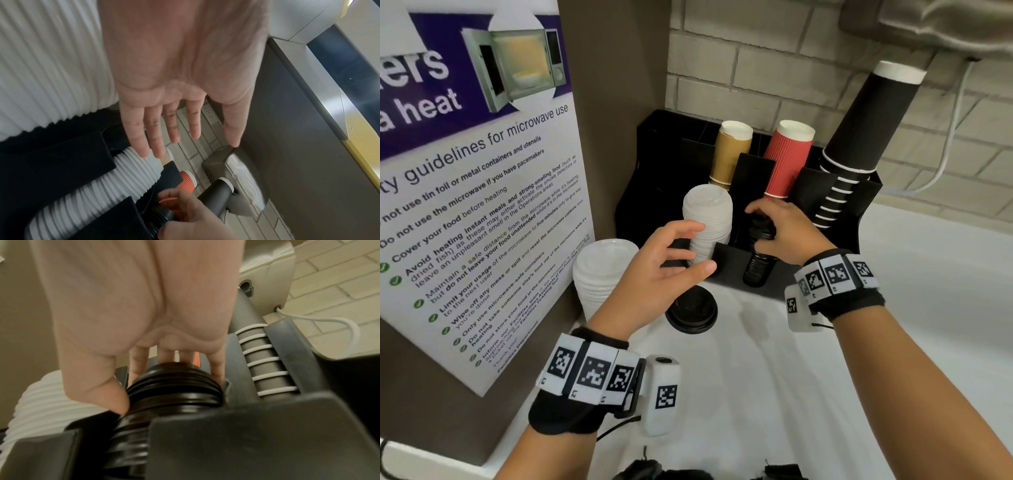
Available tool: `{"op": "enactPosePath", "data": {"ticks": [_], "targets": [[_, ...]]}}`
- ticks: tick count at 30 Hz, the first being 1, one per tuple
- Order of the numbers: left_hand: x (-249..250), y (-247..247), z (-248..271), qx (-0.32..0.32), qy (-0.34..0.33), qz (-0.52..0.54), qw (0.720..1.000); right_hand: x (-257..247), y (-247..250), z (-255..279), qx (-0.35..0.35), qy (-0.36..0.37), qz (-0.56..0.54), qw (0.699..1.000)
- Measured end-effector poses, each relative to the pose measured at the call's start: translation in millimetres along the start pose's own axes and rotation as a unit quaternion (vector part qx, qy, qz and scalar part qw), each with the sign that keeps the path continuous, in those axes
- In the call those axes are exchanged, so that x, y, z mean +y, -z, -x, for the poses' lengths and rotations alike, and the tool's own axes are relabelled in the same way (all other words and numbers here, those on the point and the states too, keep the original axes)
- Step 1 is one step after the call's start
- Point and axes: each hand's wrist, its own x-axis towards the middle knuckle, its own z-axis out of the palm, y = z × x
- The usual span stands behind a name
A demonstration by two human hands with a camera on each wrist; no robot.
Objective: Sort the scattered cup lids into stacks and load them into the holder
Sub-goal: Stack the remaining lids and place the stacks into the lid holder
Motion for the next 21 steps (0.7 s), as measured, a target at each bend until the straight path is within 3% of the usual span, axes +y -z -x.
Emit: {"op": "enactPosePath", "data": {"ticks": [8, 12, 15, 16, 18, 21], "targets": [[3.8, 2.3, -4.5, -0.005, -0.006, -0.005, 1.0, 11.2, -6.7, 9.6, 0.027, -0.032, 0.044, 0.998], [6.1, 2.8, -8.2, -0.001, -0.012, 0.004, 1.0, 3.5, -8.4, 16.7, 0.057, -0.026, 0.136, 0.989], [7.2, 2.9, -9.4, 0.003, -0.016, 0.008, 1.0, -19.1, -16.1, 29.0, 0.149, 0.049, 0.098, 0.983], [7.6, 3.3, -9.9, 0.005, -0.018, 0.009, 1.0, -28.2, -21.3, 32.2, 0.141, 0.088, 0.05, 0.985], [8.1, 4.4, -11.0, 0.009, -0.021, 0.012, 1.0, -44.7, -37.1, 36.0, 0.017, 0.13, -0.025, 0.991], [9.2, 6.1, -10.3, 0.014, -0.023, 0.006, 1.0, -59.5, -66.3, 35.0, -0.204, 0.102, 0.0, 0.974]]}}
